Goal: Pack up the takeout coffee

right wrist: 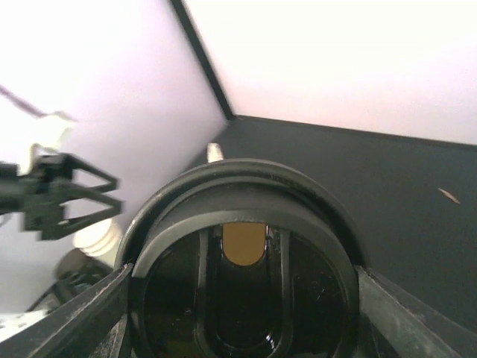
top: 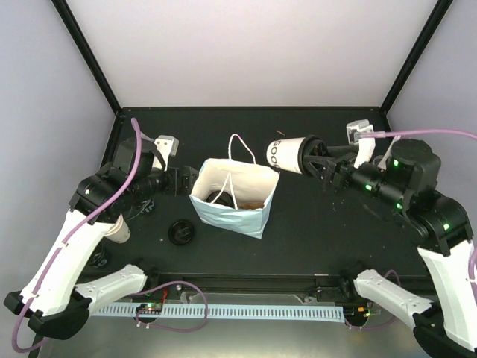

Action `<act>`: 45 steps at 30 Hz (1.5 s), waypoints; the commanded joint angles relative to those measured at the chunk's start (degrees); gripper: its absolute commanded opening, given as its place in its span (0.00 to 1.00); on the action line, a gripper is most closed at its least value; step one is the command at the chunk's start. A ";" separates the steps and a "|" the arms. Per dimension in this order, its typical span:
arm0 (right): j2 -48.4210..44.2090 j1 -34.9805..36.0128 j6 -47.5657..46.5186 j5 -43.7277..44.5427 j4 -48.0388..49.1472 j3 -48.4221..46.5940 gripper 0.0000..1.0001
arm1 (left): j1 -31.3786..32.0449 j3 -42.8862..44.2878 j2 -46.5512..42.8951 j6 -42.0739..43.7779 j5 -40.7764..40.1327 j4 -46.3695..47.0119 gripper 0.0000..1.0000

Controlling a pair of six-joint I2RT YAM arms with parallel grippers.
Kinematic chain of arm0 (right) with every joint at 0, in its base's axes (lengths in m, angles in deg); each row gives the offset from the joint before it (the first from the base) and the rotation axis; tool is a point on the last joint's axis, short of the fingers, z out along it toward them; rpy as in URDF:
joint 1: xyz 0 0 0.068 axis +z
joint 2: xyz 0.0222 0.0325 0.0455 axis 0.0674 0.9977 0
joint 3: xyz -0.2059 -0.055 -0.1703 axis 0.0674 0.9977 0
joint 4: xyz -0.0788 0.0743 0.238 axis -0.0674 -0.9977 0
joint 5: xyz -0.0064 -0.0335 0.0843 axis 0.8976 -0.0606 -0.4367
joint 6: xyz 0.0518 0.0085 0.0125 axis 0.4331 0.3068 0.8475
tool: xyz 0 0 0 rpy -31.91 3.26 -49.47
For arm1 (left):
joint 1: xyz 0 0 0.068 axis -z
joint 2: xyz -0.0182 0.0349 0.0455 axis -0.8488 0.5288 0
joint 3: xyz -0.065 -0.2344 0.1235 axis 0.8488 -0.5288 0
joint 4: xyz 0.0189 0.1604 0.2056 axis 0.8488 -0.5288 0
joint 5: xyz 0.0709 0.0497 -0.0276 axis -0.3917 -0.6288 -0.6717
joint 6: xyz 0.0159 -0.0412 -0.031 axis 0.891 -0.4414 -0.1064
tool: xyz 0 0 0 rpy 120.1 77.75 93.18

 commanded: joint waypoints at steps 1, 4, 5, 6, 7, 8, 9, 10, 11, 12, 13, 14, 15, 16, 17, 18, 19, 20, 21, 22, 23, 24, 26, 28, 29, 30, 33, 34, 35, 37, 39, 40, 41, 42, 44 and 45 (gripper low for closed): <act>-2.75 -0.30 0.15 -14.49 9.26 3.46 0.64 | -0.60 2.51 0.13 1.24 0.02 -0.07 0.99; -4.64 -0.28 0.08 -18.62 12.53 6.28 0.64 | -0.58 2.17 0.11 1.23 0.44 0.17 0.99; -4.92 -0.20 -0.20 -19.09 13.04 6.92 0.63 | -0.64 1.96 0.11 1.40 0.67 0.32 0.99; -5.14 -0.18 -0.67 -19.57 13.11 7.37 0.63 | -0.61 1.72 0.12 1.53 1.00 0.55 0.99; -5.11 -0.17 -1.26 -20.10 12.97 7.75 0.63 | -0.63 1.58 0.16 1.72 1.35 0.84 0.99; -4.90 -0.08 -1.50 -20.78 12.66 8.10 0.63 | -0.63 1.42 0.28 2.02 1.79 1.20 0.99; -4.66 0.27 -1.67 -21.06 12.31 8.49 0.62 | -0.58 1.30 0.42 2.23 2.21 1.42 0.99; -4.37 0.75 -1.82 -21.07 11.86 8.90 0.62 | -0.63 1.27 0.73 2.38 2.74 1.62 0.99; -4.11 1.42 -2.07 -20.78 11.55 9.32 0.61 | -0.59 1.27 1.02 2.45 2.96 1.80 0.99; -3.84 2.09 -2.44 -18.94 10.88 9.50 0.60 | -0.58 1.28 1.27 2.46 3.37 1.95 0.99; -3.63 3.15 -2.95 -17.06 10.35 9.60 0.60 | -0.63 1.26 1.68 2.54 3.79 2.24 0.99; -3.32 3.94 -3.57 -15.26 9.63 9.62 0.60 | -0.58 1.14 1.84 2.66 4.23 2.55 0.99; -2.74 4.74 -4.27 -13.65 8.77 9.42 0.60 | -0.58 1.04 1.99 2.84 4.81 2.81 0.99; -2.04 5.91 -4.85 -11.91 7.78 9.05 0.60 | -0.62 0.92 2.22 3.01 5.22 3.09 0.99; -1.07 7.40 -5.43 -10.27 6.79 8.55 0.60 | -0.63 0.91 2.37 3.19 5.51 3.25 0.99; -0.04 9.12 -5.94 -8.11 5.93 8.06 0.59 | -0.61 0.83 2.62 3.29 5.60 3.32 0.99; 1.03 11.46 -6.32 -5.01 4.95 7.49 0.59 | -0.65 0.88 2.82 3.44 5.59 3.27 0.99; 2.23 14.08 -6.74 -1.15 4.10 6.73 0.58 | -0.59 0.91 3.02 3.72 5.54 3.37 0.99; 3.36 17.08 -7.32 3.32 3.38 6.11 0.58 | -0.60 0.99 3.29 4.02 5.39 3.34 0.99; 4.56 19.84 -7.88 7.58 2.46 5.38 0.57 | -0.58 0.98 3.46 4.23 5.09 3.29 0.99; 5.97 21.99 -8.35 11.48 1.49 4.64 0.57 | -0.59 1.07 3.64 4.57 4.87 3.26 0.99; 7.37 23.82 -8.70 15.03 0.51 3.79 0.57 | -0.65 1.11 3.82 4.69 4.76 3.29 0.99; 10.85 26.26 -9.60 20.30 -1.66 1.75 0.56 | -0.68 1.21 4.20 5.14 4.66 3.45 0.99; 13.36 27.91 -10.19 24.71 -3.89 0.18 0.56 | -0.67 1.38 4.52 5.58 4.55 3.27 0.99; 14.41 28.48 -10.50 27.00 -4.82 -0.40 0.56 | -0.71 1.42 4.62 5.81 4.47 3.34 0.99; 15.45 28.80 -10.89 27.87 -5.99 -0.96 0.56 | -0.68 1.35 4.62 6.08 4.38 3.40 0.99; 18.22 29.39 -12.59 26.88 -7.66 -2.51 0.56 | -0.75 1.10 4.76 7.18 4.73 3.91 0.99; 18.90 29.57 -12.80 26.68 -7.74 -2.96 0.56 | -0.74 1.00 4.79 7.62 4.88 4.15 0.99; 19.51 29.64 -13.69 25.51 -7.77 -3.30 0.52 | -0.76 1.00 4.77 8.04 4.90 4.38 0.99; 20.67 29.76 -17.02 22.16 -8.25 -3.88 0.43 | -0.83 0.95 4.93 8.46 4.57 4.69 0.99; 22.10 29.78 -18.24 21.91 -9.10 -5.08 0.43 | -0.79 0.95 5.14 8.67 4.37 5.03 0.99; 22.89 29.78 -18.61 21.83 -9.60 -5.74 0.43 | -0.80 0.99 5.26 8.70 4.32 5.16 0.99; 23.68 29.78 -19.34 21.31 -10.17 -6.29 0.43 | -0.76 1.00 5.37 8.82 4.35 5.33 0.99; 24.50 29.81 -19.89 20.74 -10.80 -6.81 0.44 | -0.75 1.06 5.55 8.94 4.27 5.43 0.99; 26.70 29.78 -20.12 20.90 -11.90 -8.21 0.44 | -0.78 1.11 5.77 9.20 3.95 5.48 0.99; 27.46 29.78 -20.12 20.99 -12.41 -8.79 0.44 | -0.83 1.12 5.86 9.35 3.76 5.54 0.99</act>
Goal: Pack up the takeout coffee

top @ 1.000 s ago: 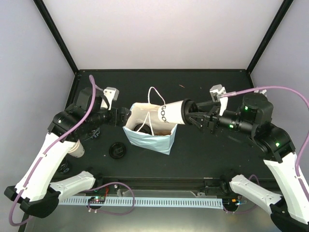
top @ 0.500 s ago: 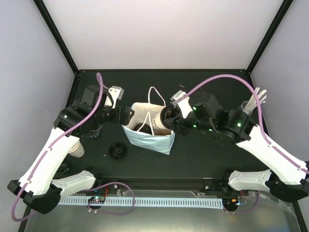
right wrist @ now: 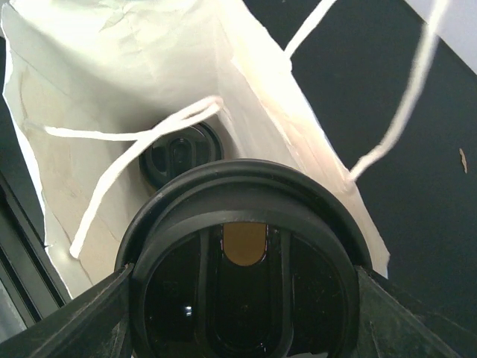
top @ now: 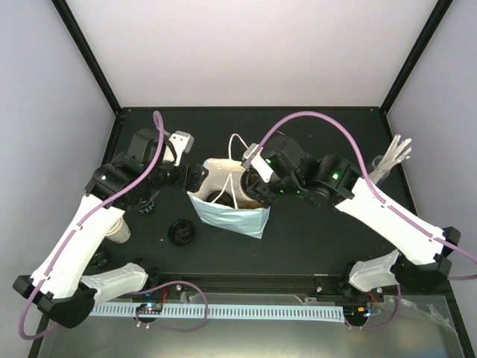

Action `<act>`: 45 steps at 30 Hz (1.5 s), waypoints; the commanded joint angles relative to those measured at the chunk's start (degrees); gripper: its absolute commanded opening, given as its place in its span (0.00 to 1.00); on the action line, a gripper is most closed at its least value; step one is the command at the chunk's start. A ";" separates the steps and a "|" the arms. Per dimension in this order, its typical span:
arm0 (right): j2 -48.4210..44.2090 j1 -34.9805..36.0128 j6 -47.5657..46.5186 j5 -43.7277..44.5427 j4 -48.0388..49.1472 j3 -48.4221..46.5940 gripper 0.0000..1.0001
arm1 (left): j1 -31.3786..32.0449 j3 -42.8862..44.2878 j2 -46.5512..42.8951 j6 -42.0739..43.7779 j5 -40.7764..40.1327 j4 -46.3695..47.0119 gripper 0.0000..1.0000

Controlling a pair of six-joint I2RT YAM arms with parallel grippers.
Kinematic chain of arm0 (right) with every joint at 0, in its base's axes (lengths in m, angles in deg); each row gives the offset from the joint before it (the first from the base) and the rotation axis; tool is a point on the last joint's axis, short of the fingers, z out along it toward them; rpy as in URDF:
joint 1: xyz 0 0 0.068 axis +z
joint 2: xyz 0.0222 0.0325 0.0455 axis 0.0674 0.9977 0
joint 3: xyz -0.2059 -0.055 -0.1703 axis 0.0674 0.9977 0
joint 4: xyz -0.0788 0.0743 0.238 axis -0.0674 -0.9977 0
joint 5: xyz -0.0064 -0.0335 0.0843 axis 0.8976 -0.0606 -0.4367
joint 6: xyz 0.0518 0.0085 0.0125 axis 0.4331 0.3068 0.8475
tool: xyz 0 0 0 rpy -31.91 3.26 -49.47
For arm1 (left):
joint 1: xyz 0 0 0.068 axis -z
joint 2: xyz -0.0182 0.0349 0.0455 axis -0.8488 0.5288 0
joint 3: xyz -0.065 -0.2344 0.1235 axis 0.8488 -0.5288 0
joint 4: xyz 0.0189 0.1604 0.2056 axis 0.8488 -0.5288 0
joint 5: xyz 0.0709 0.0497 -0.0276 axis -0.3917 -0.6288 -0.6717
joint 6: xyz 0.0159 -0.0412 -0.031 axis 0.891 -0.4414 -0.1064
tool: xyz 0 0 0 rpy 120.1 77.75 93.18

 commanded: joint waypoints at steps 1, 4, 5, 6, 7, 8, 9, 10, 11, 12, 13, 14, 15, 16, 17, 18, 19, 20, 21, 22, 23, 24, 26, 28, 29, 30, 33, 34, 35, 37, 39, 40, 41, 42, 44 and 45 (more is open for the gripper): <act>3.23 0.38 -2.58 -0.69 -3.24 -3.43 0.45 | -0.35 1.04 0.86 1.82 -0.48 1.96 0.99; 4.44 0.34 -2.68 -0.21 -3.84 -4.33 0.47 | -0.47 1.17 1.10 2.33 -1.01 2.02 0.99; 4.64 0.36 -2.84 -0.05 -4.01 -4.35 0.47 | -0.58 1.18 1.20 2.52 -1.23 2.07 0.99; 4.81 0.36 -3.27 -0.11 -4.12 -4.10 0.48 | -0.73 1.18 1.44 2.67 -1.37 2.17 0.99; 4.93 0.36 -3.79 -0.16 -4.21 -3.84 0.49 | -0.97 1.23 1.65 2.68 -1.56 2.18 0.99; 4.99 0.36 -4.16 0.10 -4.28 -3.56 0.50 | -1.37 1.37 1.91 2.75 -1.67 2.17 0.99; 5.16 0.36 -4.54 0.15 -4.38 -3.34 0.50 | -1.84 1.76 2.29 2.76 -1.68 2.05 0.99; 5.21 0.36 -5.00 -0.21 -4.46 -3.18 0.51 | -2.50 2.29 2.68 2.77 -1.70 1.85 0.99; 5.23 0.36 -5.28 -0.64 -4.52 -2.96 0.52 | -3.10 2.91 3.34 2.77 -1.57 1.72 0.99; 5.25 0.36 -5.69 -1.25 -4.47 -2.72 0.52 | -3.83 3.57 3.65 2.91 -1.01 1.62 0.99; 5.36 0.36 -5.93 -1.78 -4.65 -2.81 0.52 | -4.43 4.23 4.05 3.09 -0.10 1.53 0.99; 5.48 0.36 -6.13 -2.26 -4.88 -2.94 0.52 | -4.89 5.10 4.25 3.22 1.01 1.47 0.99; 5.56 0.39 -6.13 -2.58 -5.17 -3.02 0.52 | -5.05 5.73 4.43 3.54 2.66 1.44 0.99; 5.58 0.36 -6.15 -2.66 -5.37 -3.00 0.52 | -5.07 6.23 4.38 4.00 3.90 1.50 0.99; 5.56 0.36 -6.06 -2.28 -5.47 -2.79 0.52 | -5.08 6.47 4.27 4.52 5.18 1.70 0.99; 5.50 0.38 -5.78 -1.44 -5.56 -2.51 0.52 | -5.12 6.39 4.10 5.09 6.38 1.89 0.99; 5.45 0.42 -5.44 -0.84 -5.77 -2.29 0.52 | -5.09 6.25 3.90 5.70 7.62 2.07 0.99; 5.41 0.44 -5.23 -0.61 -5.91 -1.94 0.52 | -5.09 5.95 3.74 6.41 8.50 2.26 0.99; 5.22 0.45 -5.15 -0.57 -6.01 -1.52 0.52 | -5.09 5.62 3.57 7.28 9.19 2.41 0.99; 5.03 0.44 -4.94 -0.55 -6.02 -1.23 0.52 | -5.09 5.13 3.48 8.12 9.65 2.55 0.99; 5.01 0.42 -4.95 -0.67 -6.02 -1.04 0.52 | -5.09 4.89 3.42 9.19 10.14 2.68 0.99; 4.87 0.41 -5.05 -0.90 -5.82 -0.91 0.51 | -5.09 4.79 3.52 10.30 10.54 2.67 0.99; 4.86 0.40 -5.04 -1.42 -5.63 -0.78 0.51 | -5.09 5.05 4.18 12.48 10.85 2.27 0.99; 4.94 0.45 -5.23 -2.08 -5.54 -0.82 0.49 | -5.09 5.37 5.27 15.38 11.72 1.94 0.99; 4.95 0.44 -5.30 -2.16 -5.47 -0.76 0.49 | -5.13 5.30 5.89 16.79 12.27 1.81 0.99; 4.99 0.45 -5.48 -2.35 -5.57 -0.71 0.49 | -5.13 5.16 6.44 18.78 13.25 1.60 0.99; 4.68 0.45 -6.46 -2.82 -5.15 0.22 0.49 | -5.11 4.54 7.24 22.39 14.97 2.65 0.99; 4.53 0.43 -6.88 -2.86 -4.91 0.48 0.49 | -5.09 4.28 7.08 21.90 13.65 3.77 0.99; 4.37 0.44 -7.24 -2.66 -4.56 0.95 0.49 | -5.09 3.87 6.76 21.09 12.36 5.12 0.99; 4.44 0.45 -7.79 -2.21 -4.00 1.10 0.49 | -5.22 3.48 6.47 20.60 10.43 7.71 0.99; 4.84 0.45 -8.79 -2.65 -3.36 0.74 0.49 | -5.64 4.21 6.40 18.79 8.45 9.71 0.99; 4.96 0.45 -9.09 -2.69 -2.85 0.54 0.49 | -6.28 4.54 6.28 17.81 9.02 10.63 0.99; 5.06 0.45 -9.23 -2.70 -2.17 0.19 0.49 | -7.43 4.65 6.04 16.34 10.09 11.79 0.99; 5.06 0.45 -9.54 -2.88 -1.56 0.11 0.49 | -8.02 4.39 5.72 14.73 11.12 13.23 0.99; 4.75 0.45 -9.98 -2.28 -0.11 0.24 0.49 | -10.69 3.61 5.36 11.48 13.36 16.68 0.99; 4.50 0.40 -10.17 -1.54 0.66 0.45 0.49 | -11.91 3.58 5.50 10.03 14.46 17.69 0.99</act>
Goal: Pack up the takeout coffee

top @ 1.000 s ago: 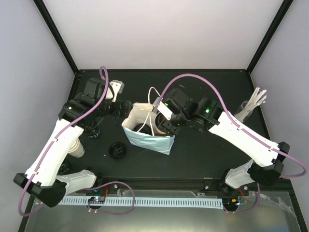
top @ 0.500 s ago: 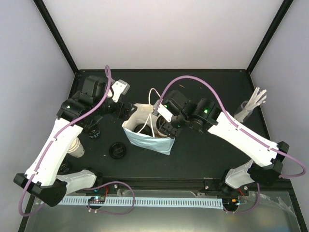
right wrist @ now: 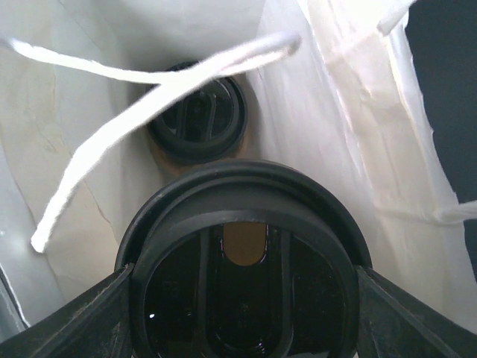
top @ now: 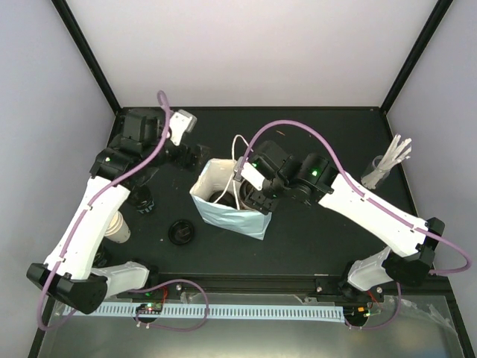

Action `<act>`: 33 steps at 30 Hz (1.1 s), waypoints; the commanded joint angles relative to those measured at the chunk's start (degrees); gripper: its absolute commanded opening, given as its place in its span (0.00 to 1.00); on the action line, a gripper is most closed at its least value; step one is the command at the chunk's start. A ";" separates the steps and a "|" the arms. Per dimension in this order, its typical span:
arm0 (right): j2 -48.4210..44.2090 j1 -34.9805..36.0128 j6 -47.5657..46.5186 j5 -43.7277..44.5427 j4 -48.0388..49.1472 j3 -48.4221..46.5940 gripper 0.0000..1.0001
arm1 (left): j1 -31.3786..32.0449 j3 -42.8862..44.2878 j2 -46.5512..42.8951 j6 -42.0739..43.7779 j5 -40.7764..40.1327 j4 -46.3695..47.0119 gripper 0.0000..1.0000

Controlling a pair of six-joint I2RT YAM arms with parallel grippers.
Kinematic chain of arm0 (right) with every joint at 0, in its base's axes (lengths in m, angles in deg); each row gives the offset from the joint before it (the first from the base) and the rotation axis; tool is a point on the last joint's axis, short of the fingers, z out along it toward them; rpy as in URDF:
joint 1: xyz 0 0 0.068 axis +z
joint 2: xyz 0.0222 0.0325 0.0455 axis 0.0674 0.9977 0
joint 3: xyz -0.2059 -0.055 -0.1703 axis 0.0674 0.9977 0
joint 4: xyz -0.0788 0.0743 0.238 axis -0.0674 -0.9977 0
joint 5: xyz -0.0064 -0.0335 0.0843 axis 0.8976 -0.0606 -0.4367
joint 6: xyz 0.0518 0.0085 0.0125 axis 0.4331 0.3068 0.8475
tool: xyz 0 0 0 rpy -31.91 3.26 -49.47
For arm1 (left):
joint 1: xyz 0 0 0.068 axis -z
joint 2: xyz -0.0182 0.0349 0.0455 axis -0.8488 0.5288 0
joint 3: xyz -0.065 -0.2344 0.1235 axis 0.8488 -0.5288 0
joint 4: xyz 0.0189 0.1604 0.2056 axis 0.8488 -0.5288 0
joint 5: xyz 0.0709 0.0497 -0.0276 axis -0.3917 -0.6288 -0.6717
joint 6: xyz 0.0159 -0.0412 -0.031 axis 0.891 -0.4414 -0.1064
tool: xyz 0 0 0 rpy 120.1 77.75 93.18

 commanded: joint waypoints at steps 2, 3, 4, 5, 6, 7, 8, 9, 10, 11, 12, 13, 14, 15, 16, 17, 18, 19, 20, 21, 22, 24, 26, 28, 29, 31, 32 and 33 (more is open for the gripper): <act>-1.72 0.38 -2.26 0.78 5.75 0.14 0.49 | -6.11 1.27 -0.70 -9.42 4.78 8.95 0.99; -1.99 0.41 -1.97 0.67 6.47 0.13 0.49 | -7.38 1.89 -0.23 -11.77 5.52 8.90 0.99; -2.32 0.43 -1.40 0.59 6.97 0.10 0.49 | -8.48 2.16 0.27 -13.87 6.56 8.98 0.99; -2.78 0.35 -1.15 0.11 7.26 0.18 0.49 | -9.63 2.12 0.73 -15.86 7.19 9.31 0.99; -3.39 0.35 -1.20 -0.96 7.74 0.71 0.49 | -10.75 1.98 1.13 -18.04 7.32 9.68 0.99; -4.21 0.34 -1.38 -2.17 7.98 1.53 0.50 | -11.85 2.08 1.56 -19.90 7.98 9.68 0.99; -5.04 0.35 -1.61 -2.86 8.11 2.62 0.50 | -12.93 2.20 1.98 -21.51 8.68 9.66 0.99; -5.75 0.38 -1.45 -2.73 8.11 3.79 0.51 | -13.74 2.05 2.25 -22.49 8.83 9.80 0.99; -6.29 0.39 -1.38 -2.63 7.61 4.78 0.51 | -14.33 1.96 2.43 -23.06 8.91 9.90 0.99; -6.63 0.42 -1.18 -2.49 6.88 5.66 0.51 | -14.86 1.86 2.96 -23.45 9.45 9.86 0.99; -6.91 0.43 -1.07 -2.25 6.17 6.46 0.52 | -15.23 1.85 3.55 -23.49 10.16 9.77 0.99; -7.01 0.43 -0.86 -2.46 5.45 7.42 0.52 | -15.40 1.68 4.34 -23.50 10.88 9.49 0.99; -6.83 0.39 -0.69 -3.18 4.55 8.07 0.52 | -15.38 1.55 4.84 -23.72 11.68 8.84 0.99; -6.26 0.42 -0.57 -4.10 3.65 8.36 0.52 | -15.44 1.11 5.74 -24.23 12.66 8.23 0.99; -5.66 0.40 -0.34 -4.58 2.41 8.10 0.51 | -15.58 0.38 6.63 -25.28 14.11 7.87 0.99; -4.66 0.40 0.00 -4.68 1.57 7.56 0.51 | -15.67 -0.61 6.83 -26.17 15.96 8.22 0.99; -4.05 0.41 -0.06 -4.77 0.84 7.16 0.51 | -15.63 -1.78 6.86 -27.27 17.42 8.83 0.99; -3.56 0.41 -0.47 -4.95 0.39 6.86 0.51 | -15.64 -2.62 6.78 -28.80 18.21 9.65 0.99; -3.12 0.42 -0.91 -4.69 0.43 6.83 0.51 | -15.67 -3.37 6.58 -29.66 18.65 10.22 0.99; -2.69 0.41 -1.28 -3.89 0.58 6.79 0.51 | -15.65 -3.78 6.40 -30.26 18.65 10.57 0.99; -2.21 0.36 -1.73 -3.21 0.41 6.62 0.51 | -15.66 -4.14 6.27 -30.56 18.71 10.90 0.99; -0.76 0.39 -2.91 -3.10 -0.42 6.08 0.51 | -15.76 -4.59 6.20 -31.50 17.96 11.23 0.99; 0.42 0.42 -3.29 -3.11 -1.10 5.71 0.49 | -16.21 -4.82 6.43 -32.98 17.80 11.45 0.99; 0.40 0.42 -3.37 -3.93 -1.12 5.72 0.49 | -16.51 -3.62 7.01 -33.87 18.26 10.69 0.99; 0.18 0.38 -3.12 -4.09 -1.08 5.89 0.49 | -16.50 -2.60 7.37 -33.91 19.22 10.41 0.99; -0.17 0.49 -2.98 -4.61 -1.23 6.50 0.49 | -16.43 -1.58 8.34 -33.98 21.23 9.87 0.99; -0.37 0.63 -3.26 -5.24 -1.31 6.90 0.49 | -16.25 -1.45 8.57 -33.76 22.63 9.84 0.99; -0.54 0.87 -3.67 -5.76 -1.38 7.38 0.49 | -15.96 -1.35 8.75 -33.51 23.06 9.23 0.99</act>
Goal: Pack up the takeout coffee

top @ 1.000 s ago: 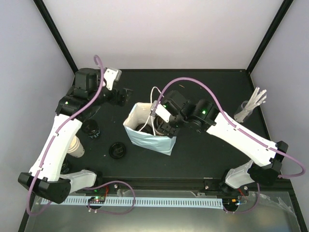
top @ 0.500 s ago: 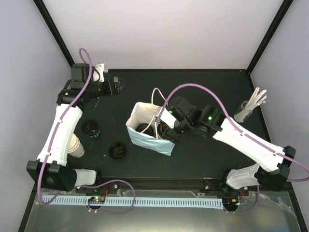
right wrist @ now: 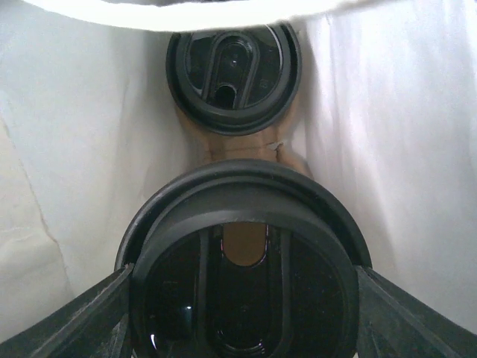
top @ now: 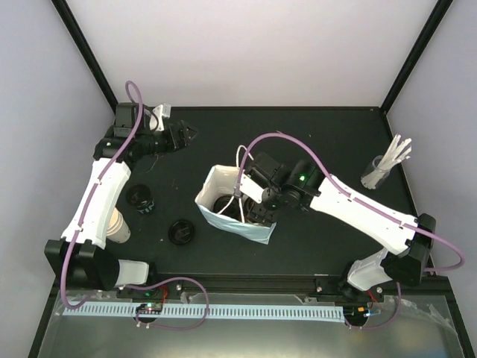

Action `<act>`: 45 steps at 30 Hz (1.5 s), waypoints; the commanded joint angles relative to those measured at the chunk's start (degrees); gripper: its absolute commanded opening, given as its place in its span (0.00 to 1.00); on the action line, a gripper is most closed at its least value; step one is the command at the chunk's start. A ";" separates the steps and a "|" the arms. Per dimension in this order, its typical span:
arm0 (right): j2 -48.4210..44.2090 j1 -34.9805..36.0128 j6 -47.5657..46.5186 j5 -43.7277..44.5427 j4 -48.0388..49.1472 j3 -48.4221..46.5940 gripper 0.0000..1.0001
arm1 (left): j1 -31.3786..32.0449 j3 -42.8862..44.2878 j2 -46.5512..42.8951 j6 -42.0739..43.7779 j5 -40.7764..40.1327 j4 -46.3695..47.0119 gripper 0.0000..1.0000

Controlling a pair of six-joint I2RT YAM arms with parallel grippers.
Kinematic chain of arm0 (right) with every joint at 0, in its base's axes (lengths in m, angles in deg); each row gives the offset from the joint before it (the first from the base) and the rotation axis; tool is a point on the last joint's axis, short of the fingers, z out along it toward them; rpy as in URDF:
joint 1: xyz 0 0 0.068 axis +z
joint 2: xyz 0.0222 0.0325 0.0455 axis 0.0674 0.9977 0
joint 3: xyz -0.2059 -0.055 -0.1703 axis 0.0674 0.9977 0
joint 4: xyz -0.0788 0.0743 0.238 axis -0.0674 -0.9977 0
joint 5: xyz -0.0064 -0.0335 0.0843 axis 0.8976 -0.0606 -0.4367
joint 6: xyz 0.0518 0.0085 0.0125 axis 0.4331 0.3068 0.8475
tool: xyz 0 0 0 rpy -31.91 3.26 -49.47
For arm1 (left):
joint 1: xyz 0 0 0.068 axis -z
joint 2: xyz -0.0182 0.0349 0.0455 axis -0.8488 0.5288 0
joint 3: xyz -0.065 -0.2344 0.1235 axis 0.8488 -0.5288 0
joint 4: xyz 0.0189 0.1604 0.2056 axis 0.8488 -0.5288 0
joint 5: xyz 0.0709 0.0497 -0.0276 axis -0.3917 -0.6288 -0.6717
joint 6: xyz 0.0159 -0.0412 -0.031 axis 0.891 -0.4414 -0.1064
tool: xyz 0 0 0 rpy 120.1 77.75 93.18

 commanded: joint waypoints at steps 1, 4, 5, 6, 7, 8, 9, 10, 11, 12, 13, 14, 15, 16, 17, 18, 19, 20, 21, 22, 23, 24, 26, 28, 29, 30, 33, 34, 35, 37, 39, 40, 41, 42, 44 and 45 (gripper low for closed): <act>-1.53 1.09 -1.51 -1.92 -1.45 0.50 0.49 | 0.50 2.95 1.36 -0.88 5.08 -0.17 0.99; -1.61 1.80 -2.84 -1.64 -2.54 1.66 0.49 | 2.13 1.09 0.21 1.32 5.27 -0.38 0.99; -1.77 2.00 -3.22 -1.34 -2.62 2.20 0.49 | 2.60 0.32 -0.30 2.15 5.24 -0.38 0.99; -2.32 2.17 -3.75 -1.33 -2.69 2.80 0.49 | 3.12 -0.30 -0.78 2.94 5.19 -0.52 0.99; -2.80 2.35 -4.26 -1.34 -2.57 3.28 0.49 | 3.68 -0.88 -1.26 3.70 5.04 -0.64 0.98; -3.32 2.54 -4.83 -1.30 -2.48 3.88 0.49 | 4.40 -1.57 -1.70 4.20 4.94 -0.72 0.99; -3.73 2.84 -5.38 -1.12 -2.34 4.34 0.49 | 5.23 -2.48 -1.76 4.64 4.87 -0.55 0.99; -4.04 3.16 -6.25 -1.07 -2.33 4.75 0.49 | 5.98 -3.61 -3.51 5.00 4.48 -0.25 0.98; -4.17 3.69 -7.02 -0.82 -2.42 4.91 0.49 | 6.77 -4.65 -4.29 5.24 3.96 0.14 0.98; -4.13 4.14 -7.56 -0.11 -2.43 5.01 0.49 | 7.21 -5.75 -4.84 5.38 3.63 0.83 0.98; -4.14 4.64 -7.77 0.39 -2.37 5.03 0.49 | 7.36 -6.58 -5.41 5.42 3.40 1.58 0.98; -4.18 5.20 -8.13 0.69 -2.44 5.07 0.49 | 7.46 -7.08 -5.83 5.41 3.43 2.72 0.99; -4.40 5.80 -8.53 0.95 -2.27 5.32 0.48 | 7.51 -7.37 -6.29 5.40 3.62 3.89 0.99; -4.70 6.67 -9.04 1.71 -2.06 5.75 0.48 | 7.66 -7.66 -6.65 5.55 4.32 4.88 0.99; -5.09 7.52 -9.63 2.52 -2.02 6.32 0.48 | 7.87 -7.80 -6.92 5.64 4.79 5.64 0.98; -5.47 8.47 -10.48 3.16 -2.16 6.94 0.48 | 8.09 -7.98 -7.03 5.77 4.85 5.88 0.98; -5.92 9.46 -11.08 4.06 -2.08 7.70 0.48 | 8.41 -8.26 -7.14 5.91 4.95 5.84 0.98; -6.22 9.87 -11.43 4.92 -1.88 8.35 0.48 | 8.69 -8.75 -7.07 6.05 5.08 5.70 0.98; -6.40 9.97 -11.84 5.10 -1.85 8.66 0.48 | 9.04 -9.34 -6.88 6.18 5.22 5.47 0.98; -6.62 10.05 -12.33 4.87 -1.78 8.84 0.48 | 9.47 -9.94 -6.72 6.36 5.32 5.23 0.98; -6.79 10.14 -12.93 4.53 -1.57 8.96 0.48 | 9.95 -10.67 -6.62 6.44 5.42 5.31 0.99; -7.00 10.39 -13.46 4.19 -1.42 8.98 0.48 | 10.46 -11.50 -6.56 6.64 5.49 5.52 0.99; -7.40 11.51 -14.56 4.17 -1.24 9.10 0.48 | 11.43 -12.87 -6.44 6.89 5.52 6.24 0.99; -8.37 12.66 -15.37 5.33 -0.42 9.95 0.48 | 12.24 -14.12 -5.86 7.04 5.92 7.46 0.98; -8.81 13.15 -15.46 5.85 0.16 10.74 0.48 | 12.74 -14.61 -5.37 7.26 6.41 8.17 0.98; -9.22 13.54 -15.68 6.47 0.82 11.60 0.48 | 13.23 -14.95 -4.52 7.56 6.78 8.80 0.99; -10.12 14.96 -16.75 9.30 2.83 14.36 0.47 | 14.79 -15.58 -0.24 9.02 7.37 9.90 0.98; -10.36 15.25 -17.12 9.35 3.55 15.42 0.47 | 15.13 -15.70 1.41 9.64 7.19 10.31 0.99; -10.45 15.38 -17.53 9.11 4.24 16.10 0.47 | 15.27 -15.81 2.95 9.92 7.02 10.80 0.99; -10.43 15.74 -17.84 9.42 5.86 17.52 0.47 | 15.18 -15.46 6.02 10.72 7.16 11.87 0.99; -10.68 16.26 -17.87 9.68 7.39 19.16 0.47 | 15.20 -15.04 9.47 10.89 8.04 13.73 0.98; -10.99 16.67 -17.86 9.99 8.39 20.12 0.47 | 15.27 -14.64 10.96 10.76 8.86 14.42 0.99; -11.39 17.16 -17.91 10.87 9.39 21.19 0.47 | 15.39 -14.19 12.53 10.42 9.96 15.06 0.98; -11.78 17.58 -18.11 11.86 10.57 22.31 0.47 | 15.69 -13.88 14.02 10.09 10.82 15.78 0.98; -12.63 17.92 -18.65 14.05 12.82 24.14 0.47 | 16.61 -13.41 16.66 9.96 12.36 16.76 0.97; -12.87 17.97 -18.88 14.79 13.88 24.81 0.46 | 17.13 -13.44 17.82 9.82 12.98 17.22 0.97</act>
